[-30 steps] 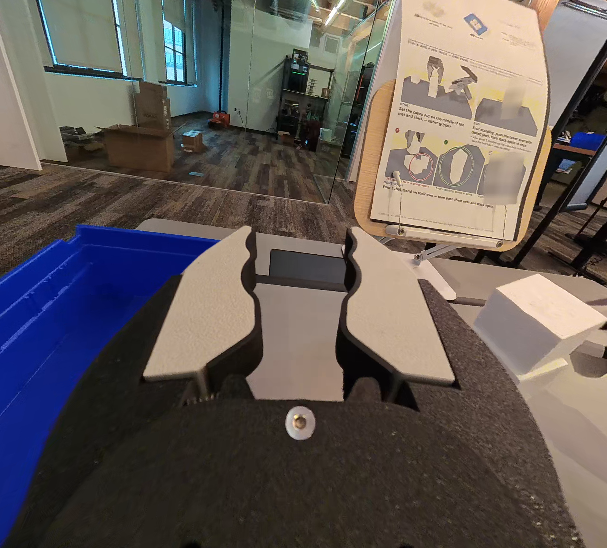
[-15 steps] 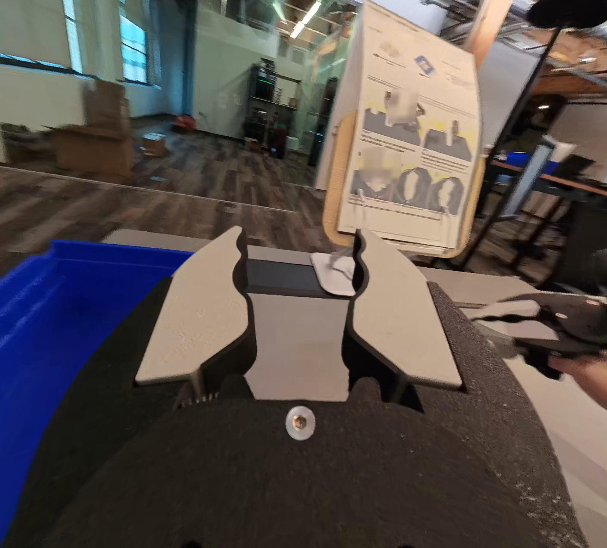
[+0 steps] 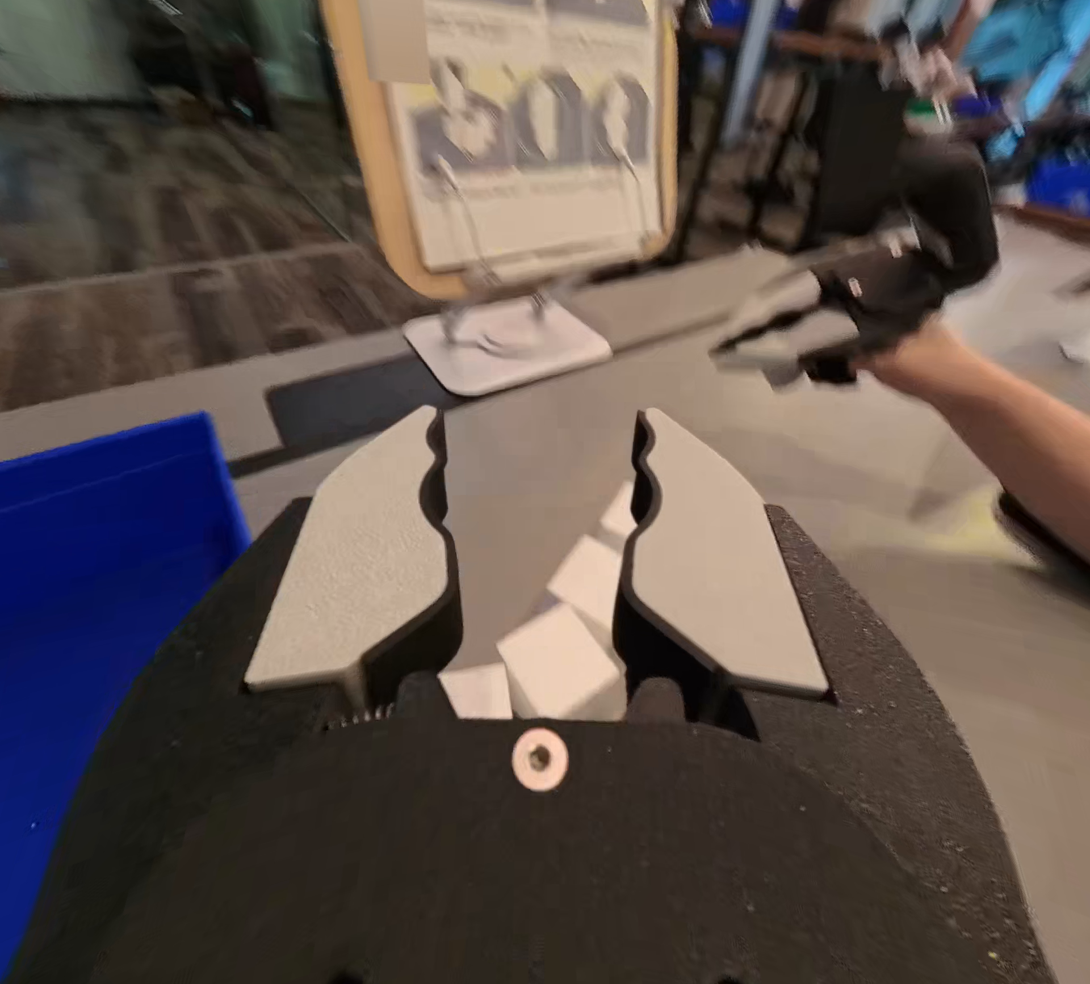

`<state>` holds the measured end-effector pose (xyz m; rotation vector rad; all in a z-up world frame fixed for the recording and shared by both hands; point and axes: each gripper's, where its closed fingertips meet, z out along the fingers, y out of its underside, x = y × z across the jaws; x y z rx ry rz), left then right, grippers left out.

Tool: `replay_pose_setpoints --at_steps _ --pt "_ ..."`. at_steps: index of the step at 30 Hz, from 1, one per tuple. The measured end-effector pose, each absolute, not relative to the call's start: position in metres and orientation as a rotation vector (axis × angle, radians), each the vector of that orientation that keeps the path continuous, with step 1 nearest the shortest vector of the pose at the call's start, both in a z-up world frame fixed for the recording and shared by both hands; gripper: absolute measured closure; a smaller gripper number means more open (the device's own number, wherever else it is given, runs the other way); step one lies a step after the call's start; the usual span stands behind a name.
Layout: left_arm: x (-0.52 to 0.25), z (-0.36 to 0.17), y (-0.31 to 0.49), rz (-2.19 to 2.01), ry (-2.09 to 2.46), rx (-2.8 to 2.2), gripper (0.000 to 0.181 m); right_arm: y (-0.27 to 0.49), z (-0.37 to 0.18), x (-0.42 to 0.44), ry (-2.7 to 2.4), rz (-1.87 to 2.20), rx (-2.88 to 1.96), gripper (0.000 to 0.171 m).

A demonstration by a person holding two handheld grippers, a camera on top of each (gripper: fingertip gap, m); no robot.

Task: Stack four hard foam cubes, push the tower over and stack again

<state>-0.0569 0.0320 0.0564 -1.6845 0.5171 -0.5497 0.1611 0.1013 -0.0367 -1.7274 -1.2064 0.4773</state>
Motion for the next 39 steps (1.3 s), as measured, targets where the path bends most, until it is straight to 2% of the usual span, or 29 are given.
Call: replay_pose_setpoints --at_steps 8,12,16,20,23,26,35,39 --pt "-0.033 -0.008 0.003 -0.243 1.089 -1.811 0.127 0.097 -0.038 0.163 -1.234 0.547 -1.726 0.151" --pt "-0.033 -0.057 0.007 -0.038 1.299 -1.926 0.113 0.094 -0.045 0.161 -1.255 0.583 -1.743 0.147" --pt "-0.036 -0.094 0.010 -0.012 1.391 -2.040 0.101 0.091 -0.054 0.158 -1.279 0.615 -1.771 0.142" --pt "-0.036 -0.116 0.011 0.026 1.460 -2.087 0.103 0.077 -0.061 0.138 -1.270 0.832 -1.759 0.133" --pt "-0.038 -0.124 0.013 0.050 1.490 -2.105 0.106 0.059 -0.067 0.110 -1.325 1.001 -1.655 0.113" --pt "-0.042 -0.128 0.015 0.057 1.478 -2.126 0.108 0.049 -0.080 0.092 -1.438 0.978 -1.589 0.099" --pt "-0.042 -0.130 0.014 0.159 1.523 -2.127 0.113 0.054 -0.131 0.057 -1.605 0.787 -1.643 0.094" --pt "-0.042 -0.121 0.015 0.135 1.473 -2.121 0.113 0.052 -0.136 0.054 -1.633 0.745 -1.628 0.107"
